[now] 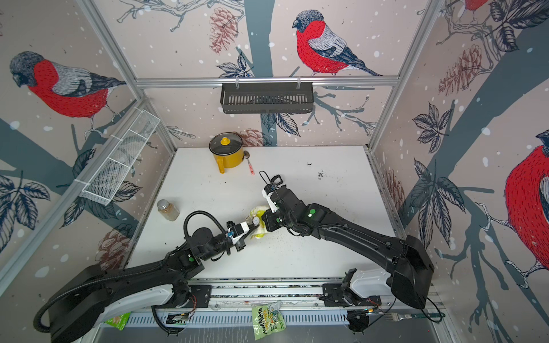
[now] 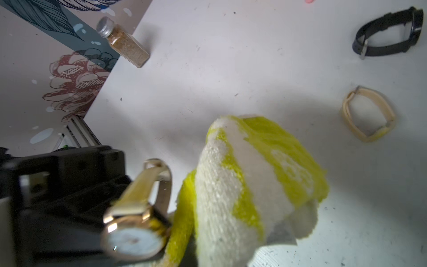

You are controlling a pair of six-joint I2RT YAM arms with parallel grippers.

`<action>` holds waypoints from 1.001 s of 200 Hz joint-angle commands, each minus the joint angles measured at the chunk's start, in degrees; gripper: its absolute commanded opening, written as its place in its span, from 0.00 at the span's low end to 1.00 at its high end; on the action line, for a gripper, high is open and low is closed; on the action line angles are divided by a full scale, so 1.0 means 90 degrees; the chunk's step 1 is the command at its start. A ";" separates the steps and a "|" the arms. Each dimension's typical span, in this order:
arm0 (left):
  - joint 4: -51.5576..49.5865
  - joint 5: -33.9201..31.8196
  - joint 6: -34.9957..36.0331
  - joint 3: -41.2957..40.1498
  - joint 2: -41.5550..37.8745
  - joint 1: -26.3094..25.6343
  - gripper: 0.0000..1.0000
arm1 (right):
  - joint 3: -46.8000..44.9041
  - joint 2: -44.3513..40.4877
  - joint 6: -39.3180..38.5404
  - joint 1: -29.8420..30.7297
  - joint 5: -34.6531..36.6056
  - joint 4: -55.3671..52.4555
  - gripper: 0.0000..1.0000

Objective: Wipe the watch dial
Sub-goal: Wipe the dirt from the watch dial.

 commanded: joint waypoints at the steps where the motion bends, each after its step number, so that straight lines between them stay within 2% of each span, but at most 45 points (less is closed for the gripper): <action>1: 0.0603 0.0338 0.0091 0.0044 -0.0012 -0.0006 0.00 | -0.0068 -0.0127 0.0043 -0.0015 0.0050 -0.0057 0.07; 51: 0.0408 -0.0137 0.0186 0.0174 0.0358 -0.0010 0.00 | -0.0220 -0.0902 0.0167 0.0007 0.0317 -0.0457 0.07; 97: 0.0241 -0.0126 0.0148 0.0455 0.0811 -0.0011 0.00 | -0.0285 -0.1480 0.0248 0.0130 0.0507 -0.0640 0.08; 200: 0.0063 -0.0019 0.0123 0.0564 0.0918 -0.0010 0.00 | 0.0381 -0.1168 0.0020 0.0617 0.0522 -0.0561 0.08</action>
